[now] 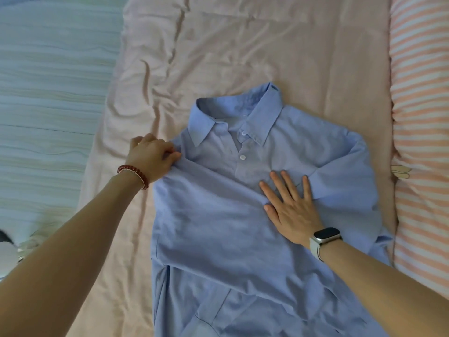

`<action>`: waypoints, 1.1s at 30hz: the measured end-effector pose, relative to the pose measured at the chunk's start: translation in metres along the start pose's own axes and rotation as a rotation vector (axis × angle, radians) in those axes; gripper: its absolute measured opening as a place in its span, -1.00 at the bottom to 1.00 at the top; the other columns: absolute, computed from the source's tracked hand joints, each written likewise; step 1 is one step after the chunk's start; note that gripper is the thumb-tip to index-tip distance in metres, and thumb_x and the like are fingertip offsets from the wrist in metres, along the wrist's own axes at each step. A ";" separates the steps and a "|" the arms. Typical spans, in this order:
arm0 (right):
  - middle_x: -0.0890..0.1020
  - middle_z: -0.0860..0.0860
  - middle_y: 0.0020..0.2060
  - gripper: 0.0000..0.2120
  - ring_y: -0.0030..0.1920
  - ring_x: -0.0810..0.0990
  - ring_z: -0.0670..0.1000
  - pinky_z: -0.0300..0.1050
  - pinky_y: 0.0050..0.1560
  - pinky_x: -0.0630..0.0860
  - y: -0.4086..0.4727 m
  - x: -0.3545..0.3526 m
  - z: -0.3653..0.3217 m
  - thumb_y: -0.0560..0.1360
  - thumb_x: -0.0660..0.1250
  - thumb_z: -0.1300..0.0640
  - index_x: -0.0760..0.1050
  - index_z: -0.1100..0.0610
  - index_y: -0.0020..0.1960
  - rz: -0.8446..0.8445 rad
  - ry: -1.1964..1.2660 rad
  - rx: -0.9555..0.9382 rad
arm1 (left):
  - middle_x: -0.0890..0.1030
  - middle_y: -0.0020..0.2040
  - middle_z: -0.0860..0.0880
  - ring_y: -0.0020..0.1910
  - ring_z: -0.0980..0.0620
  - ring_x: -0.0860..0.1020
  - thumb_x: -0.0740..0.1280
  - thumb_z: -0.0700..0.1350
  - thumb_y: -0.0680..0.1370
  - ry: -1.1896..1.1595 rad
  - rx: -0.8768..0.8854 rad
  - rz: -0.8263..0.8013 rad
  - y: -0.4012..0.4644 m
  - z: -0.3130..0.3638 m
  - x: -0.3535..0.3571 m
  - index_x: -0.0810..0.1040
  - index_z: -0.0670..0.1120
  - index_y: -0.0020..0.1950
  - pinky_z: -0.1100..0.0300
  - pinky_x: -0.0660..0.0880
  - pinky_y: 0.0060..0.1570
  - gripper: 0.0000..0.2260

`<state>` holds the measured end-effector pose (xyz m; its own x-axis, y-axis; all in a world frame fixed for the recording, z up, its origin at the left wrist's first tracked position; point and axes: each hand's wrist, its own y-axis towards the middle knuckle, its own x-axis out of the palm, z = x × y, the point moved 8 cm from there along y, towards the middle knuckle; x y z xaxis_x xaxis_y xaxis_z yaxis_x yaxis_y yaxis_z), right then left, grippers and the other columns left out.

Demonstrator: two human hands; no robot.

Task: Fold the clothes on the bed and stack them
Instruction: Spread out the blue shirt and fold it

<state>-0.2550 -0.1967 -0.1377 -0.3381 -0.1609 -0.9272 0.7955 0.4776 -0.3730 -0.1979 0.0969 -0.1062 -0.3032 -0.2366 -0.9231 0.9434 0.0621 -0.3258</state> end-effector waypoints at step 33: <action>0.47 0.18 -0.55 -0.49 -0.59 0.44 0.17 -0.10 -0.60 0.34 -0.102 -0.085 0.076 0.62 -0.07 0.06 0.52 0.32 -0.19 0.541 0.251 -0.181 | 0.48 -0.56 -0.17 -0.66 -0.16 0.43 0.05 -0.04 0.58 -0.202 0.231 0.479 -0.183 0.103 -0.012 0.36 -0.21 -0.09 0.28 0.16 -0.61 -0.75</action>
<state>-0.2687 -0.2971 -0.0232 -0.0366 0.3419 -0.9390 0.7965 0.5775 0.1793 -0.3529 -0.0119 -0.0146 0.1765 -0.4163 -0.8919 0.9809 -0.0005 0.1944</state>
